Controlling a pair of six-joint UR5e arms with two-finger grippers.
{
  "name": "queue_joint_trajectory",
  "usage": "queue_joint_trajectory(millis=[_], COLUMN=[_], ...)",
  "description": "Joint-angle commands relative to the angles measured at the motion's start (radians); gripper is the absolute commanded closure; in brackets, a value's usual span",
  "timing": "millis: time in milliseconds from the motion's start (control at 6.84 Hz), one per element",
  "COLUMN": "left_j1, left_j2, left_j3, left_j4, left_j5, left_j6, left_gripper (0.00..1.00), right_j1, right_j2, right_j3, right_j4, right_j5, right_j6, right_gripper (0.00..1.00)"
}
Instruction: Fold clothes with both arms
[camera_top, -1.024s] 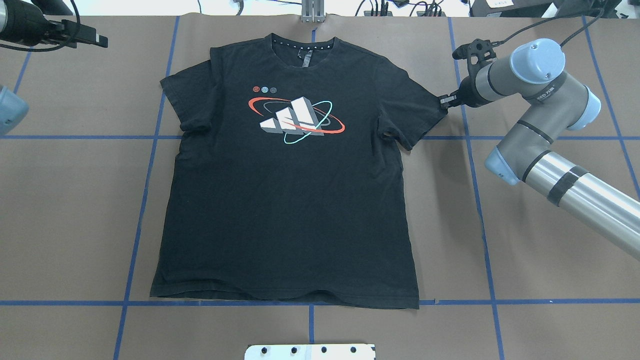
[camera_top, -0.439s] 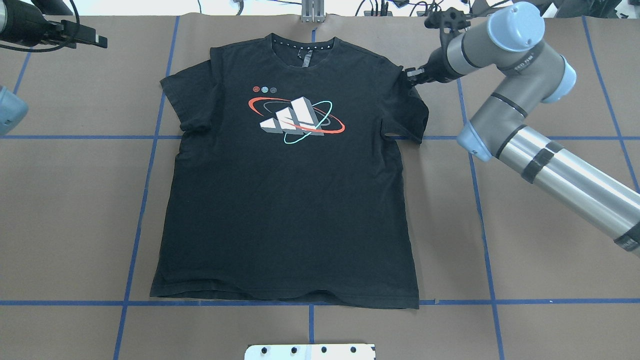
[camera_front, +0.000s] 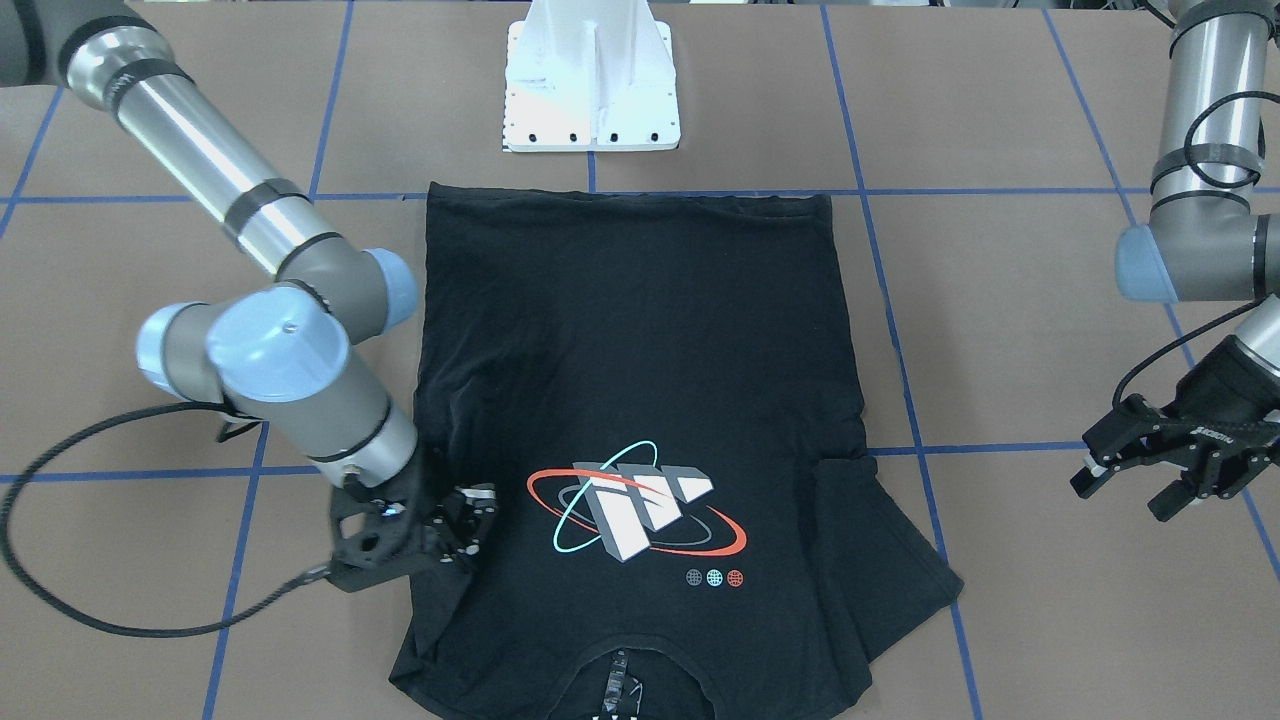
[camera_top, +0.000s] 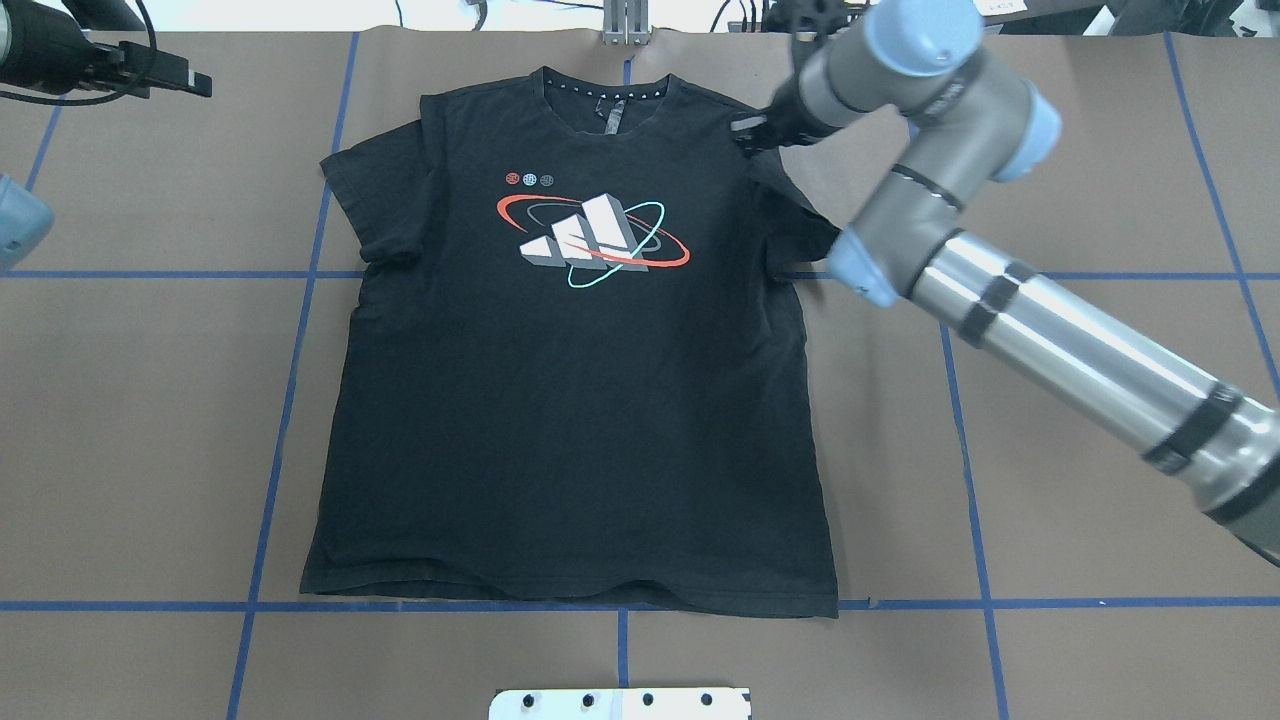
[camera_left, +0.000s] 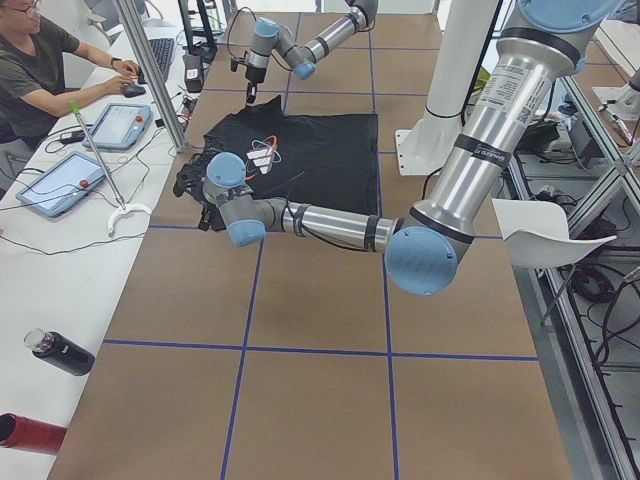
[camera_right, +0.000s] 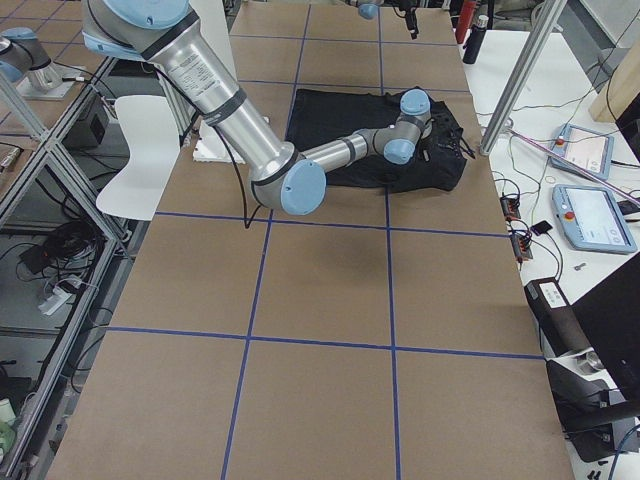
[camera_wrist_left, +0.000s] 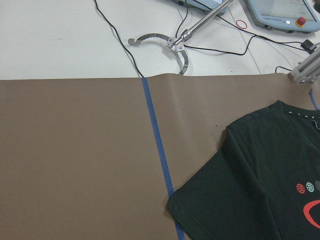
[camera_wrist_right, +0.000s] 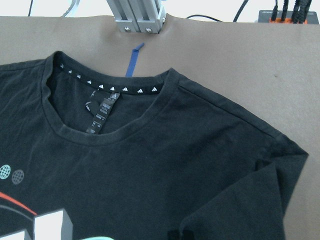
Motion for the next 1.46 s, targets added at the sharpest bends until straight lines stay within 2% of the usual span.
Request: queue_joint_trajectory(millis=[0,293,732,878,1024,1170,1317], left_j1=[-0.005,-0.005,-0.003,-0.003,0.000,0.001,0.004], left_j2=[0.001,0.001,-0.001,-0.002,-0.007,-0.039,-0.084], left_j3=[0.001,0.001,0.001,0.005,0.010,0.042,0.103], left_j4=[0.000,-0.005,-0.005,-0.005,-0.005,-0.005,-0.007], left_j5=[0.000,0.000,0.000,0.000,0.002,0.054,0.086], left_j6=[0.000,-0.001,-0.001,-0.001,-0.001,-0.001,-0.003], left_gripper=[0.00,0.00,0.00,0.00,0.00,0.00,0.00], right_j1=[-0.062,-0.104,-0.121,-0.119,-0.116,-0.104,-0.075], right_j2=[0.154,0.169,0.188,0.186,0.188,0.188,0.165], right_j3=[-0.200,-0.220,-0.221,-0.221,-0.221,-0.205,-0.138], right_j4=[-0.010,-0.010,-0.008,-0.008,-0.007,-0.007,-0.007], right_j5=[-0.164,-0.264,-0.298,-0.300,-0.298,-0.286,-0.218], right_j6=[0.018,0.024,0.101,0.101,0.137,0.180,0.267], right_gripper=[1.00,1.00,1.00,0.16,0.01,0.01,0.01])
